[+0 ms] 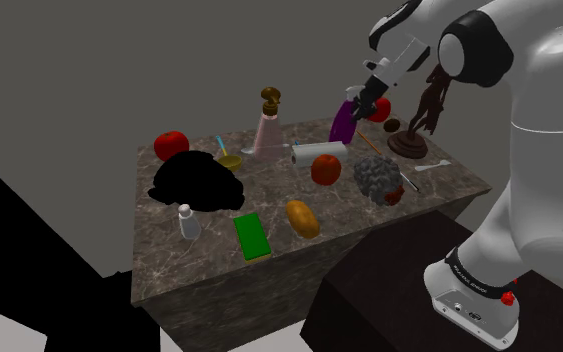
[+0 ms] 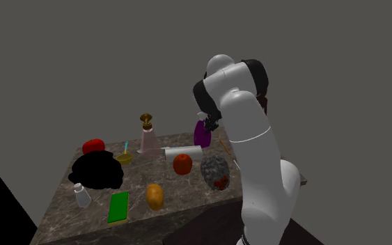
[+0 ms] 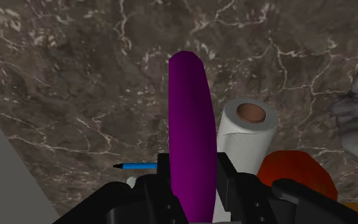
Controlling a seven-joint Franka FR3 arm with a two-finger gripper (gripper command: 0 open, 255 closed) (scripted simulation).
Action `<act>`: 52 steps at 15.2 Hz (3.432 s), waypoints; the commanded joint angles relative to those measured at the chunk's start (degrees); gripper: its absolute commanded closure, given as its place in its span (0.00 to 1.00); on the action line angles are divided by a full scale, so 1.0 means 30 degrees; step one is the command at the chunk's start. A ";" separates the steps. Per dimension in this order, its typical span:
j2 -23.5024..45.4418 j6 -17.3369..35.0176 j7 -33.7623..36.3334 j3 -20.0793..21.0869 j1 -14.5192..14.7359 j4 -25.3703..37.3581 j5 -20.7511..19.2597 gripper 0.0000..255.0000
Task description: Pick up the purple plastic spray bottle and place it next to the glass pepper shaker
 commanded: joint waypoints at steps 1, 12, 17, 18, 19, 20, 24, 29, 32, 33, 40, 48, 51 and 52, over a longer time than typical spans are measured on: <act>-0.0378 -0.0189 0.0319 -0.0248 0.0215 0.0062 -0.0337 1.00; -0.1933 -0.1432 0.1941 -0.1279 0.0952 0.0982 -0.1865 1.00; -0.2537 -0.2082 0.2676 -0.1653 0.1198 0.1573 -0.2473 1.00; -0.2649 -0.2220 0.2822 -0.1720 0.1239 0.1705 -0.2586 1.00; -0.2757 -0.2360 0.2966 -0.1785 0.1277 0.1841 -0.2695 1.00; -0.2861 -0.2503 0.3111 -0.1846 0.1311 0.1982 -0.2801 1.00; -0.3242 -0.3102 0.3679 -0.2061 0.1412 0.2593 -0.3190 1.00; -0.3621 -0.3921 0.4364 -0.2264 0.1447 0.3468 -0.3581 1.00; -0.3791 -0.4452 0.4760 -0.2350 0.1411 0.4055 -0.3759 1.00; -0.3838 -0.4636 0.4889 -0.2372 0.1389 0.4262 -0.3808 1.00; -0.4007 -0.6030 0.5751 -0.2449 0.1071 0.5871 -0.3986 1.00; -0.3842 -0.7861 0.6665 -0.2360 0.0290 0.8104 -0.3798 1.00; -0.3677 -0.8618 0.7000 -0.2274 -0.0142 0.9069 -0.3605 1.00; -0.3608 -0.8880 0.7112 -0.2240 -0.0305 0.9409 -0.3524 1.00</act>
